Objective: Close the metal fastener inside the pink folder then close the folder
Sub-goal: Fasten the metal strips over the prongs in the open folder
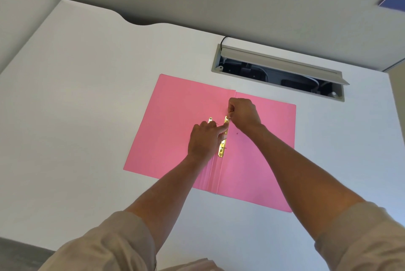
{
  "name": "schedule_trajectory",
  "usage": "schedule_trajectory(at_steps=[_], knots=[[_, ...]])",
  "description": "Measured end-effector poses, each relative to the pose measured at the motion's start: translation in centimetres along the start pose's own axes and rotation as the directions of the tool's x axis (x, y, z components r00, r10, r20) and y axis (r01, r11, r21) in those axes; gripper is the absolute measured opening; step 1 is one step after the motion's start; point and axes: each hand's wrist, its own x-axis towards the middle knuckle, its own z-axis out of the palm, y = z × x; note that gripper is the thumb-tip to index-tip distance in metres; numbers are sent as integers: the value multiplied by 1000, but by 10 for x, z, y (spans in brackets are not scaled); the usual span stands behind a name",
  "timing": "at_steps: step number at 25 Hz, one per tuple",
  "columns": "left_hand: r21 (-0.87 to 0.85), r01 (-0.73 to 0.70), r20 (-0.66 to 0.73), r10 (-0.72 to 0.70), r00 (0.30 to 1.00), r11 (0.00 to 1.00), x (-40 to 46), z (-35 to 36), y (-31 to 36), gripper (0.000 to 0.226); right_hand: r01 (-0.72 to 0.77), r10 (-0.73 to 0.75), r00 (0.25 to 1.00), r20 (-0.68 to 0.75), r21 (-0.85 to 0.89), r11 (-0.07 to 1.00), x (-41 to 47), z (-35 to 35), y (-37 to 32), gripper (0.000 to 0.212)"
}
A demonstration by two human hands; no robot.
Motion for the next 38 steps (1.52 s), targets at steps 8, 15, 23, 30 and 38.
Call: schedule_trajectory(at_steps=[8,15,23,30,38], knots=[[29,-28,24,27,999,999,2,-3,0,33,-78,77,997,28,17,997,6,-2,-6,18],[8,-44,90,43,995,999,4,-8,0,32,-275,283,948,149,-70,959,9,-10,-8,26],[24,-83,176,78,981,996,8,-14,-1,38,-385,348,922,172,282,879,-14,-25,0,22],[81,-107,199,89,976,991,8,-20,1,37,-494,426,869,251,397,774,-49,-28,-6,10],[112,-93,360,47,932,989,16,-32,-2,44,-579,379,800,465,433,691,-97,-11,-19,13]])
